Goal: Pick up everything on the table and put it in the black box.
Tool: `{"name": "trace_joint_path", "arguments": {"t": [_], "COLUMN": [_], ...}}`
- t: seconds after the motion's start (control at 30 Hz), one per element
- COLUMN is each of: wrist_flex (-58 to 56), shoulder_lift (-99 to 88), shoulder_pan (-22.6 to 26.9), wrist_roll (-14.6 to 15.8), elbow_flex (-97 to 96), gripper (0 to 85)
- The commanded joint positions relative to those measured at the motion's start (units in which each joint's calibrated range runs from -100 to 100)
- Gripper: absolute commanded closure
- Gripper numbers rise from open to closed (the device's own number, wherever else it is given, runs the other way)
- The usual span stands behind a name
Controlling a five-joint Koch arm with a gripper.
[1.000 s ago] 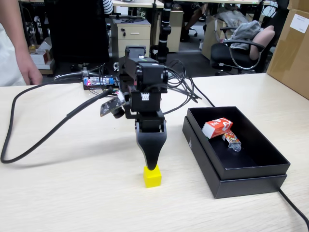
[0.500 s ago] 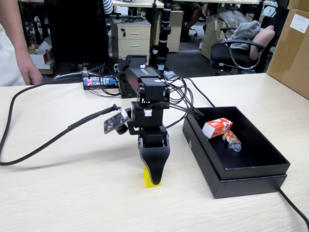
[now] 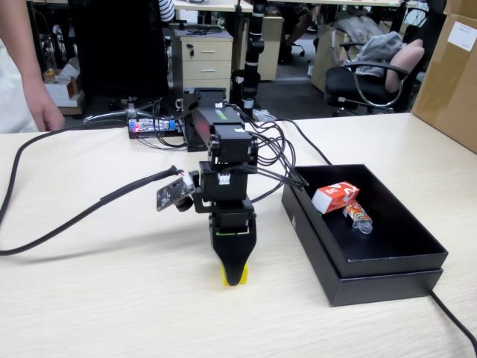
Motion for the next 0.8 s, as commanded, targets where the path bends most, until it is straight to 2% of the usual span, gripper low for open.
{"name": "trace_joint_path", "arguments": {"t": [0.0,0.1,0.13,0.27,0.4,0.57,0.77], "wrist_flex": [-0.8,-0.8,-0.8,-0.8,-0.8,-1.0,-8.4], "shoulder_lift": [-1.1,-1.1,-1.0,-0.9,-1.0,-3.3,-22.2], "shoulder_pan": [-0.3,-0.3,-0.3,-0.4,-0.5,-0.6,1.5], "wrist_roll": [-0.1,-0.1,0.0,0.2,0.6,0.6,1.0], "elbow_flex": [4.7,4.2,4.4,4.7,5.5,5.1,3.8], "gripper": [57.5,58.0,63.4,65.4,80.1,81.0,80.9]}}
